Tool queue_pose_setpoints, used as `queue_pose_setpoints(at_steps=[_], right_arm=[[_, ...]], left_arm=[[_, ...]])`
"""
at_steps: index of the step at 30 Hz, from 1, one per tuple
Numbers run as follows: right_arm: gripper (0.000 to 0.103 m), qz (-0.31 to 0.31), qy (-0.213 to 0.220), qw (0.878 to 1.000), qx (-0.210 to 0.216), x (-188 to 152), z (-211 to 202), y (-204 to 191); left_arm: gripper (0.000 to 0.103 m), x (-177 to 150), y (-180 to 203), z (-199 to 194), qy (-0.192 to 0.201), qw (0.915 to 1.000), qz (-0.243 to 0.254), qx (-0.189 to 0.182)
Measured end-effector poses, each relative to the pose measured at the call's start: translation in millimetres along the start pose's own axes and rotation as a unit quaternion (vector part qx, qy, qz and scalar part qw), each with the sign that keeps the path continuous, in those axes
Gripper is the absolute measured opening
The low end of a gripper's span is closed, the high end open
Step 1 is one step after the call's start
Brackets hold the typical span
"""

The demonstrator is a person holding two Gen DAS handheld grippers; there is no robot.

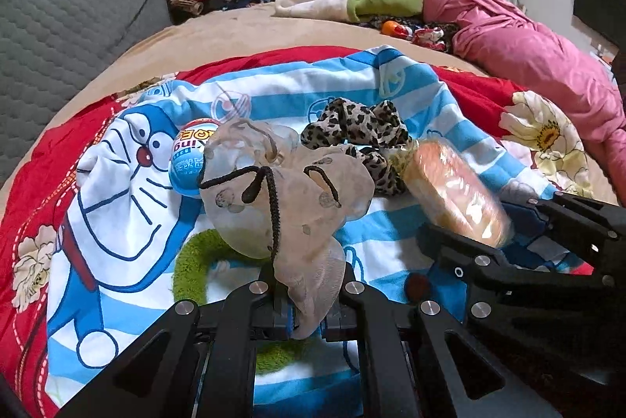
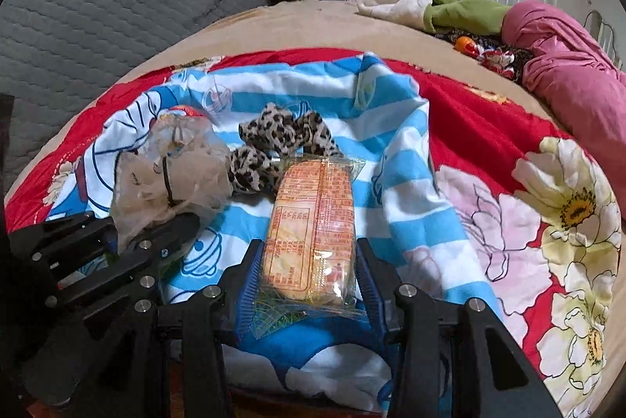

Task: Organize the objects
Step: 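Release the scrunchie onto the green ring while the right gripper releases the pack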

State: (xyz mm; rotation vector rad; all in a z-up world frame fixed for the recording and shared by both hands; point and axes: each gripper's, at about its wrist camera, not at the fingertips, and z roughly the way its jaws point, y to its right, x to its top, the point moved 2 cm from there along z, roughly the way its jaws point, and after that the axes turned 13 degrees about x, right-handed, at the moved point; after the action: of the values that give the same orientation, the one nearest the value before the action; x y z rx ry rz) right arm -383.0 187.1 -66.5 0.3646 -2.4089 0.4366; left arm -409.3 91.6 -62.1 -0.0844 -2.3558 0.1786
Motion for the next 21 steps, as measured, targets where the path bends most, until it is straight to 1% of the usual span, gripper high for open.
queue_pose_setpoints(at_steps=[13, 21], right_arm=[[0.046, 0.002, -0.005, 1.0, 0.001, -2.0, 2.2, 1.1], [0.046, 0.004, -0.002, 1.0, 0.003, -2.1, 0.3, 0.9]], left_arm=[[0.011, -3.4, -0.7, -0.1, 0.001, 1.0, -0.003, 0.003], [0.015, -6.1, -2.1, -4.2, -0.001, 1.0, -0.003, 0.008]])
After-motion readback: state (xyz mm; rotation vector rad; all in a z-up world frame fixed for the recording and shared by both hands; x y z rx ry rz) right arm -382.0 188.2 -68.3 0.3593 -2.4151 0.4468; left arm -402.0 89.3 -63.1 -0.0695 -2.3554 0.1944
